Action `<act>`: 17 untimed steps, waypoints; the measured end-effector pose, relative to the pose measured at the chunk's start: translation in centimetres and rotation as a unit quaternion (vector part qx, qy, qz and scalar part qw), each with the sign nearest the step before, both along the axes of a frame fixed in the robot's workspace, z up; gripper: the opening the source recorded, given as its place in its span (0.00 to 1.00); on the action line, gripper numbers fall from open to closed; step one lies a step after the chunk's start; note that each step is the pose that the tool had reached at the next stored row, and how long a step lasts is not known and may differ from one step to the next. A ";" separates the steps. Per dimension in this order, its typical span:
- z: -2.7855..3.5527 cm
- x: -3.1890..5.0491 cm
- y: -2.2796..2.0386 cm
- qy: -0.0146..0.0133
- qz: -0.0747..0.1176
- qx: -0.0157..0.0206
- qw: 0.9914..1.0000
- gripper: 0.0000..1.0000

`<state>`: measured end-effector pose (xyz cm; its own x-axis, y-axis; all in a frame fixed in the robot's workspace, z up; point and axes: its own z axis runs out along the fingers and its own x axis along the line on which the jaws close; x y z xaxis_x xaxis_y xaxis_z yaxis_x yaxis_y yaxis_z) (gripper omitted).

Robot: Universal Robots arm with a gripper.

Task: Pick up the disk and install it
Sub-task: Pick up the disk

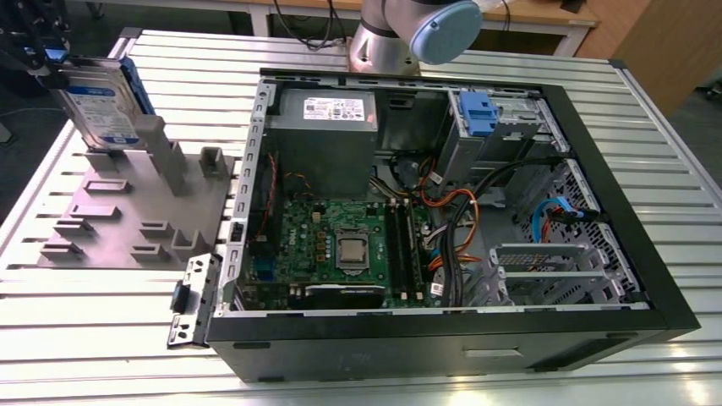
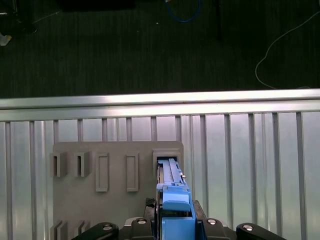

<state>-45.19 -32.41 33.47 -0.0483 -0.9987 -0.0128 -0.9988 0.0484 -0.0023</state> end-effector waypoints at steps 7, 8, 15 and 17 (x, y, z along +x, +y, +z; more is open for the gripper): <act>0.09 0.00 0.00 0.000 0.000 0.000 1.000 0.36; 0.11 0.00 0.00 0.000 0.000 0.000 1.000 0.36; 0.36 0.00 0.00 0.000 0.000 0.000 1.000 0.36; 0.39 0.00 0.00 0.000 0.000 0.000 1.000 0.36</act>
<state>-45.20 -32.41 33.86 -0.0484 -0.9987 -0.0127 -0.9988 0.0484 -0.0020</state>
